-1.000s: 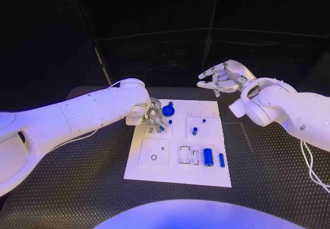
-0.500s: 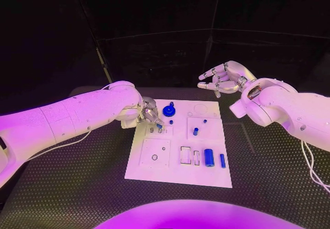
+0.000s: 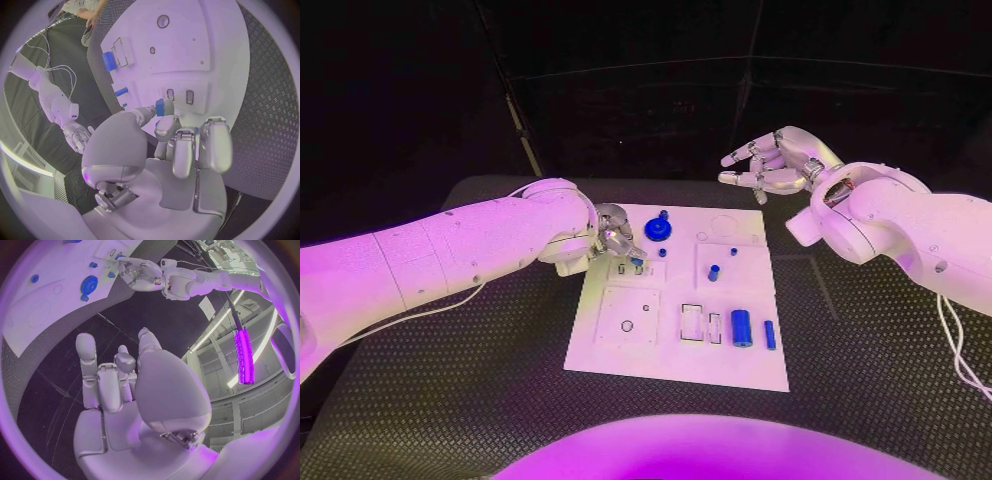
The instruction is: Assemble the parts on the task board
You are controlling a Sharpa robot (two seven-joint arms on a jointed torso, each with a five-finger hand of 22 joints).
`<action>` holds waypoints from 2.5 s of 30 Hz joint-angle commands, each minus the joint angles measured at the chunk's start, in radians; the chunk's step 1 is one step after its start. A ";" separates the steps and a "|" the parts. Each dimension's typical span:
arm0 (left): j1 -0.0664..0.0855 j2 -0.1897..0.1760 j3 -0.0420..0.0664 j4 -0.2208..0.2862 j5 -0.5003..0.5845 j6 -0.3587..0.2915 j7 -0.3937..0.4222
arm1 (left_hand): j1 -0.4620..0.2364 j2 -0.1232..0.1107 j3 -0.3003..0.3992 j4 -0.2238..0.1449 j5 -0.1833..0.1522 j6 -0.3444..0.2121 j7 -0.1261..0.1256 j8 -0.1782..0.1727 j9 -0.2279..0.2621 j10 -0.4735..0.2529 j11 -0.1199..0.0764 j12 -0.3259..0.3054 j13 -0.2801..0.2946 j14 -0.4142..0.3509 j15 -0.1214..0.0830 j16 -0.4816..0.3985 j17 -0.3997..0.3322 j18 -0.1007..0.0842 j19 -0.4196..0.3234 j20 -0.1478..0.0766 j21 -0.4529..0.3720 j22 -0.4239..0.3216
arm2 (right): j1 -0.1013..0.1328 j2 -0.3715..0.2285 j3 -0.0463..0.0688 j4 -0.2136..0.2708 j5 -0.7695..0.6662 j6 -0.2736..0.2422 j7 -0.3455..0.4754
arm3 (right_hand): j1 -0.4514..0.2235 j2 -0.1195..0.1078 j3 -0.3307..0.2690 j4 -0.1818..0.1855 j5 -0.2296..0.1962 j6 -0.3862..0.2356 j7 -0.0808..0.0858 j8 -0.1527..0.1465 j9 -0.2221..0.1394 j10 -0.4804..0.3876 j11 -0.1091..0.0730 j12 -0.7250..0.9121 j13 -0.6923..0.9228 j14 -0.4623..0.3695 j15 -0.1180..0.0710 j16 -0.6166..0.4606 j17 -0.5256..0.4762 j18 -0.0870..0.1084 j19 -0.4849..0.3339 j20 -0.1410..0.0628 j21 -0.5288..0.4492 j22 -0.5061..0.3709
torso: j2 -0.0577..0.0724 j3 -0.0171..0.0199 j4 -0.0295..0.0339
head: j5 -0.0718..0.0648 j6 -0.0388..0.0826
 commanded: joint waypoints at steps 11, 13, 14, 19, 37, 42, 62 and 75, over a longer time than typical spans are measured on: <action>-0.023 0.017 0.000 0.001 -0.110 -0.008 0.002 | -0.013 0.004 0.172 -0.162 0.005 -0.005 -0.006 0.012 0.005 0.008 0.000 0.000 0.000 0.106 -0.006 0.003 0.263 -0.009 0.005 0.000 -0.001 0.009 | 0.002 0.003 -0.001 0.000 -0.005 0.012 0.003 | 0.000 0.013 -0.008 0.000 0.006 0.004 -0.004 0.005 -0.001 0.002 -0.002 -0.001 -0.001 0.040 -0.005 -0.007 -0.002 0.006 -0.002 -0.004 -0.009 -0.004 | 0.000 0.0002 -0.0020 | 0.001 -0.009; -0.025 0.020 0.000 -0.001 -0.122 0.005 0.000 | -0.013 0.004 0.172 -0.162 0.005 -0.005 -0.006 0.012 0.005 0.008 0.000 0.000 0.000 0.106 -0.006 0.003 0.263 -0.009 0.005 0.000 -0.001 0.009 | 0.002 0.003 -0.001 -0.001 -0.006 0.013 0.003 | 0.000 0.013 -0.008 0.000 0.006 0.004 -0.004 0.005 -0.001 0.002 -0.002 -0.001 -0.001 0.040 -0.005 -0.007 -0.002 0.006 -0.002 -0.004 -0.009 -0.004 | 0.000 0.0002 -0.0016 | 0.001 -0.010; -0.026 0.021 0.000 -0.002 -0.126 0.008 -0.001 | -0.014 0.004 0.172 -0.163 0.005 -0.005 -0.006 0.012 0.005 0.008 0.000 0.000 0.000 0.106 -0.006 0.003 0.263 -0.009 0.004 0.000 -0.002 0.009 | 0.002 0.004 -0.001 -0.002 -0.006 0.013 0.004 | 0.000 0.013 -0.008 0.000 0.006 0.004 -0.004 0.005 -0.001 0.002 -0.002 -0.001 -0.001 0.040 -0.005 -0.007 -0.002 0.006 -0.002 -0.004 -0.009 -0.004 | 0.000 0.0001 -0.0016 | 0.001 -0.010; -0.030 0.027 0.000 -0.006 -0.149 0.016 -0.004 | -0.016 0.003 0.175 -0.165 0.005 -0.006 -0.006 0.013 0.006 0.007 0.000 -0.001 -0.002 0.106 -0.006 0.003 0.263 -0.009 0.003 0.000 -0.003 0.007 | 0.002 0.005 -0.001 -0.003 -0.009 0.014 0.004 | 0.000 0.013 -0.008 0.000 0.006 0.004 -0.004 0.005 -0.001 0.002 -0.002 -0.001 -0.001 0.040 -0.005 -0.007 -0.002 0.006 -0.002 -0.004 -0.009 -0.004 | 0.000 -0.0001 -0.0022 | 0.002 -0.011; -0.035 0.021 0.000 -0.005 -0.176 0.046 -0.009 | -0.021 0.004 0.181 -0.169 0.006 -0.007 -0.006 0.017 0.009 0.007 0.000 -0.004 -0.007 0.106 -0.006 0.003 0.263 -0.008 0.002 -0.001 -0.005 0.005 | 0.001 0.009 -0.001 -0.006 -0.011 0.016 0.004 | 0.000 0.013 -0.008 0.000 0.006 0.004 -0.004 0.005 -0.001 0.002 -0.002 -0.001 -0.001 0.040 -0.005 -0.007 -0.002 0.006 -0.002 -0.004 -0.009 -0.004 | 0.000 0.0006 -0.0016 | 0.004 -0.016; -0.035 0.020 0.000 -0.005 -0.178 0.053 -0.010 | -0.022 0.004 0.183 -0.171 0.007 -0.007 -0.006 0.018 0.009 0.006 0.000 -0.005 -0.008 0.106 -0.006 0.003 0.263 -0.008 0.002 -0.001 -0.005 0.005 | 0.001 0.011 -0.002 -0.007 -0.011 0.017 0.004 | 0.000 0.013 -0.008 0.000 0.006 0.004 -0.004 0.005 -0.001 0.002 -0.002 -0.001 -0.001 0.040 -0.005 -0.007 -0.002 0.006 -0.002 -0.004 -0.009 -0.004 | 0.000 0.0004 -0.0020 | 0.005 -0.016; -0.034 0.047 0.000 -0.036 -0.178 0.119 -0.015 | -0.071 0.001 0.179 -0.176 0.011 0.006 -0.013 0.039 0.020 0.018 -0.004 0.007 0.001 0.106 -0.008 0.003 0.263 -0.008 0.002 -0.002 -0.007 0.006 | 0.001 0.013 -0.002 -0.007 -0.013 0.020 0.002 | 0.000 0.014 -0.011 0.001 0.008 0.003 -0.004 0.005 -0.001 0.001 -0.002 -0.002 -0.003 0.040 -0.005 -0.007 -0.002 0.006 -0.002 -0.004 -0.010 -0.005 | 0.000 0.0012 -0.0028 | 0.006 -0.023; -0.033 0.077 -0.010 -0.065 -0.176 0.155 -0.015 | -0.091 0.013 0.176 -0.175 0.014 0.019 -0.018 0.044 0.019 0.026 -0.008 0.015 0.009 0.106 -0.010 0.003 0.263 -0.008 0.002 -0.003 -0.009 0.006 | 0.001 0.014 -0.002 -0.008 -0.014 0.022 -0.001 | 0.000 0.014 -0.011 0.001 0.008 0.003 -0.004 0.005 -0.001 0.001 -0.002 -0.002 -0.003 0.040 -0.005 -0.007 -0.002 0.006 -0.002 -0.004 -0.010 -0.005 | 0.000 0.0010 -0.0024 | 0.004 -0.023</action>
